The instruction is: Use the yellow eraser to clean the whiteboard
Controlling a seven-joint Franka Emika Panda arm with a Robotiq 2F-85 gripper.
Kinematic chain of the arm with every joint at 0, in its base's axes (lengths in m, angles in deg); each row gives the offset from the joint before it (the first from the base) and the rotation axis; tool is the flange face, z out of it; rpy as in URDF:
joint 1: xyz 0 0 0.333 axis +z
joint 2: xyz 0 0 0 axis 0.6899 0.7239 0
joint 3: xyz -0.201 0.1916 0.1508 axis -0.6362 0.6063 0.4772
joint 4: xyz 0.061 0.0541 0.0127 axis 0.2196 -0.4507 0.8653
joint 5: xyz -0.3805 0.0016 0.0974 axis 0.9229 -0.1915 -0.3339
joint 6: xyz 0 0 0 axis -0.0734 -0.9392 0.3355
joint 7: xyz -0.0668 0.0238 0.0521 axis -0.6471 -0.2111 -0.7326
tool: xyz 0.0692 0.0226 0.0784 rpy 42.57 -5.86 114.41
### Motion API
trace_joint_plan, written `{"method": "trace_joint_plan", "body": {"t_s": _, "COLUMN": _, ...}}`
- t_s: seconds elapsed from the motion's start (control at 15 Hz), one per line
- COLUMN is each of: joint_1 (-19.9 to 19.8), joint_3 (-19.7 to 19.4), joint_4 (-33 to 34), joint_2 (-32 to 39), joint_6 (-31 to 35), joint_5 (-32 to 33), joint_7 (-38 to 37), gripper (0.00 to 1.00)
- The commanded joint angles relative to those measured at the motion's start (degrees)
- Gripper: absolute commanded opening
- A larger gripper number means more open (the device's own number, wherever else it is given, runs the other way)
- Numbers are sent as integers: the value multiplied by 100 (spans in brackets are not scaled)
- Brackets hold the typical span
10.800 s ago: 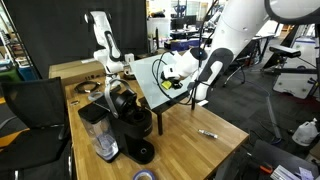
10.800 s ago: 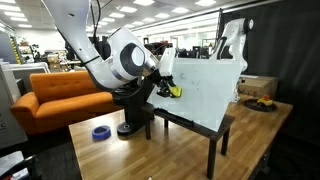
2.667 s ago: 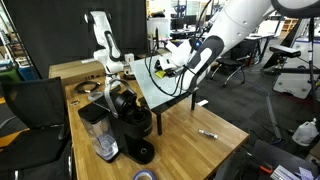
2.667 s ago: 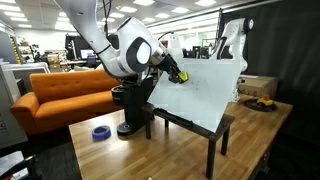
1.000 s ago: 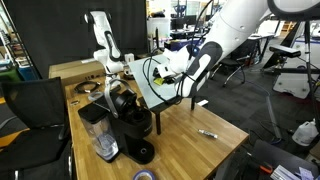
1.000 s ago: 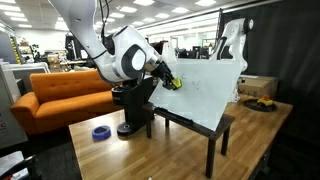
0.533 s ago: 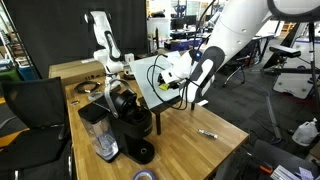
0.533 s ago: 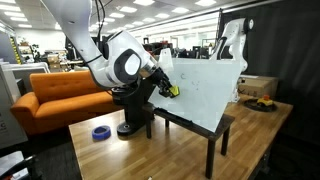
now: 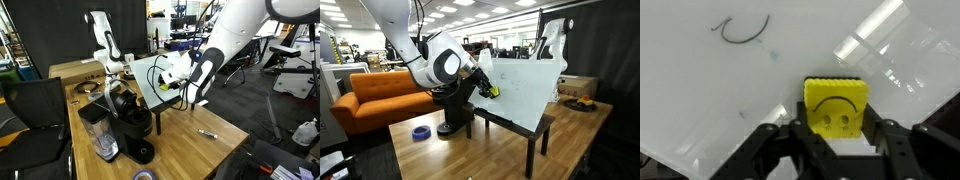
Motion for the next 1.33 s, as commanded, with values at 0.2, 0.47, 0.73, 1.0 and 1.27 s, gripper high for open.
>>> {"method": "trace_joint_plan", "body": {"t_s": 0.2, "joint_1": 260, "joint_3": -232, "joint_4": 41, "joint_2": 1, "joint_6": -279, "joint_5": -163, "joint_7": -3, "gripper": 29}}
{"method": "trace_joint_plan", "body": {"t_s": 0.47, "joint_1": 837, "joint_3": -734, "joint_4": -273, "joint_2": -205, "joint_6": -633, "joint_5": -711, "joint_7": -270, "gripper": 29}}
{"method": "trace_joint_plan", "body": {"t_s": 0.73, "joint_1": 1693, "joint_3": -1452, "joint_4": -864, "joint_2": -407, "joint_6": -626, "joint_5": -1288, "joint_7": -540, "gripper": 29}}
{"method": "trace_joint_plan", "body": {"t_s": 1.0, "joint_1": 2973, "joint_3": -2310, "joint_4": -1617, "joint_2": -548, "joint_6": -504, "joint_5": -2004, "joint_7": -846, "gripper": 29}}
{"method": "trace_joint_plan", "body": {"t_s": 1.27, "joint_1": 4338, "joint_3": -3124, "joint_4": -2126, "joint_2": -556, "joint_6": -602, "joint_5": -2929, "joint_7": -1224, "gripper": 29}}
